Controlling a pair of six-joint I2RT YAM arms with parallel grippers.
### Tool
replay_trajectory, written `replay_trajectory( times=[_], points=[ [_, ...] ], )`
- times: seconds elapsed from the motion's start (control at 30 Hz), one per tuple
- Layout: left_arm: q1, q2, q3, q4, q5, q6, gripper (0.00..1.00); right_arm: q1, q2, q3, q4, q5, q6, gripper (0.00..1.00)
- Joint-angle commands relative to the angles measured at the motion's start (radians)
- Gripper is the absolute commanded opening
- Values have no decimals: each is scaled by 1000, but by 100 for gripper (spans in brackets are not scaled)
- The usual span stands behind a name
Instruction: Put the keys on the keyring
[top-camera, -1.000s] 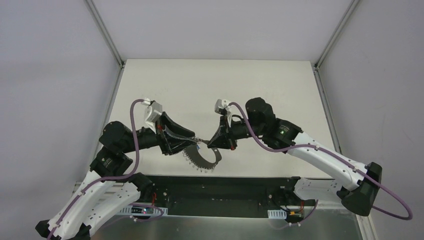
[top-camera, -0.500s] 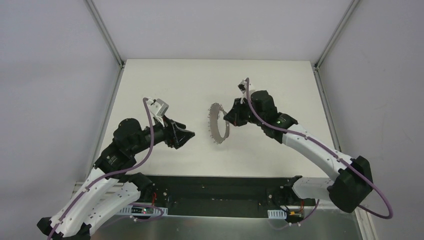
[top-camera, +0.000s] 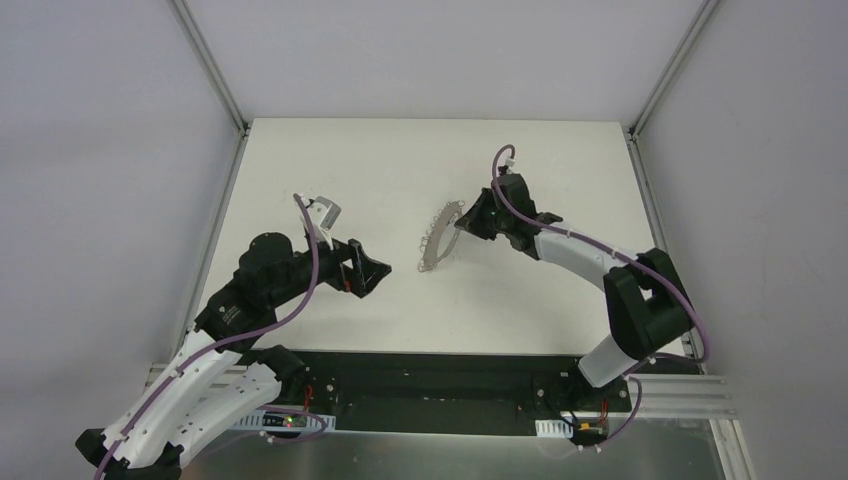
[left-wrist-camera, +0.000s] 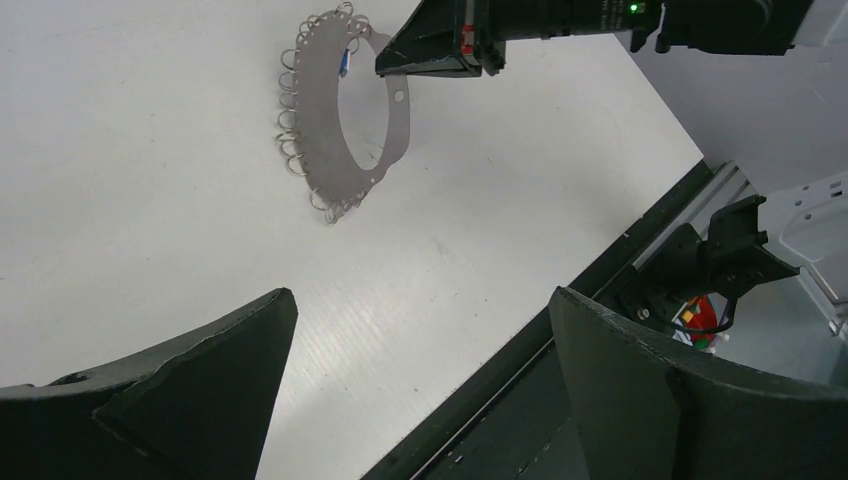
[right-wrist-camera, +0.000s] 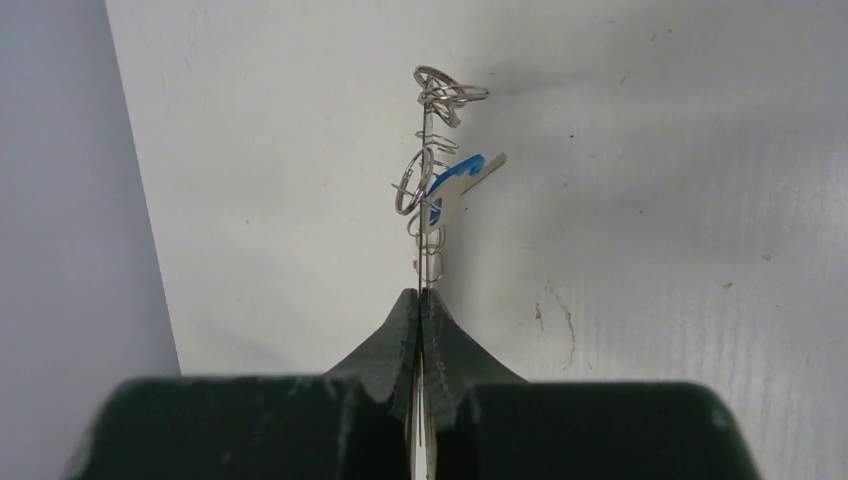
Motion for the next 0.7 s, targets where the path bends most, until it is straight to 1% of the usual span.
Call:
replay_trajectory(
  times=[0.0, 0.07, 0.1, 0.13, 0.2, 0.27, 0.37, 0.57, 0.6, 0.63, 0.67],
  points=[
    [-2, -2, 2, 2, -12, 4, 99, -28, 73, 32, 91, 16, 138, 0],
    [-2, 0, 1, 1, -15, 4, 99, -39, 95, 26, 92, 22, 140, 0],
    [-2, 0, 1, 0, -16, 4, 99, -43, 103, 16, 91, 27, 141, 2],
    [-2, 2, 2, -1, -19, 4, 99, -46, 105, 6, 91, 30, 140, 7],
    [-2, 8, 1, -1, -26, 1, 99, -54, 109, -18, 91, 29, 144, 22],
    [-2, 15, 3, -2, -36, -4, 99, -62, 96, -43, 91, 26, 150, 33],
    [-2, 24, 8, -1, -36, -8, 99, -63, 60, -71, 86, 25, 128, 45],
    [-2, 4, 0, -1, -93, -5, 99, -62, -86, -74, -18, 70, 43, 64],
    [-2, -1, -2, -2, -102, -5, 99, -62, -110, -68, -43, 71, 24, 71],
    [-2, -6, -5, -2, -113, -4, 99, -62, -131, -58, -72, 73, 6, 82],
    [-2, -8, -5, -2, -128, -1, 99, -62, -151, -49, -118, 73, -10, 96]
  ],
)
